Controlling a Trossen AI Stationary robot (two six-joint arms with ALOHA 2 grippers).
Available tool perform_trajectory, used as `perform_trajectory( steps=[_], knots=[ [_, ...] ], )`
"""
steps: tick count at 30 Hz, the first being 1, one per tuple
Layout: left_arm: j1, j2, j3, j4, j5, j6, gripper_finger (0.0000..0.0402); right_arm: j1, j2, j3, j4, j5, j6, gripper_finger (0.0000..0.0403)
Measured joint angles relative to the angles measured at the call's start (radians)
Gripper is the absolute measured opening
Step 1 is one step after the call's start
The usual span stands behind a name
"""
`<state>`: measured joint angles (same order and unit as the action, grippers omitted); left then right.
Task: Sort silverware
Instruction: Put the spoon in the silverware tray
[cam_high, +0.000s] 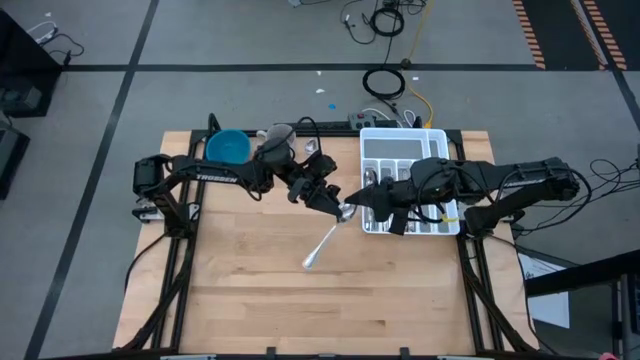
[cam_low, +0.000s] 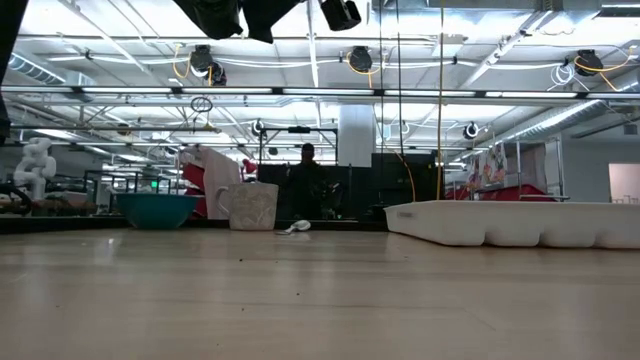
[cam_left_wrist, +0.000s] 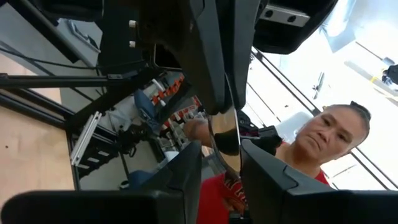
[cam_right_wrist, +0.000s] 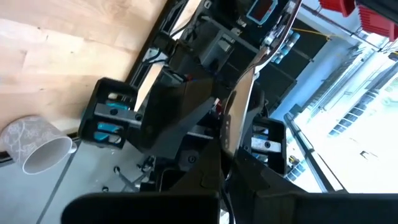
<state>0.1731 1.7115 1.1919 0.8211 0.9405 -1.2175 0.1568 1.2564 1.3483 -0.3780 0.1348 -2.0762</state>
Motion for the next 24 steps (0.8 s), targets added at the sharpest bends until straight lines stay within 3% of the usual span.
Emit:
perform_trajectory(
  steps=[16,24],
  knots=[
    [-0.001,-0.003,0.001,-0.041,-0.053,0.034,0.0108,0.0,0.003,-0.001,-0.001,-0.009,0.021,0.0],
    [-0.011,-0.003,0.001,-0.045,-0.065,0.069,0.0057,-0.006,0.003,-0.001,-0.007,-0.01,0.023,0.0]
  ],
)
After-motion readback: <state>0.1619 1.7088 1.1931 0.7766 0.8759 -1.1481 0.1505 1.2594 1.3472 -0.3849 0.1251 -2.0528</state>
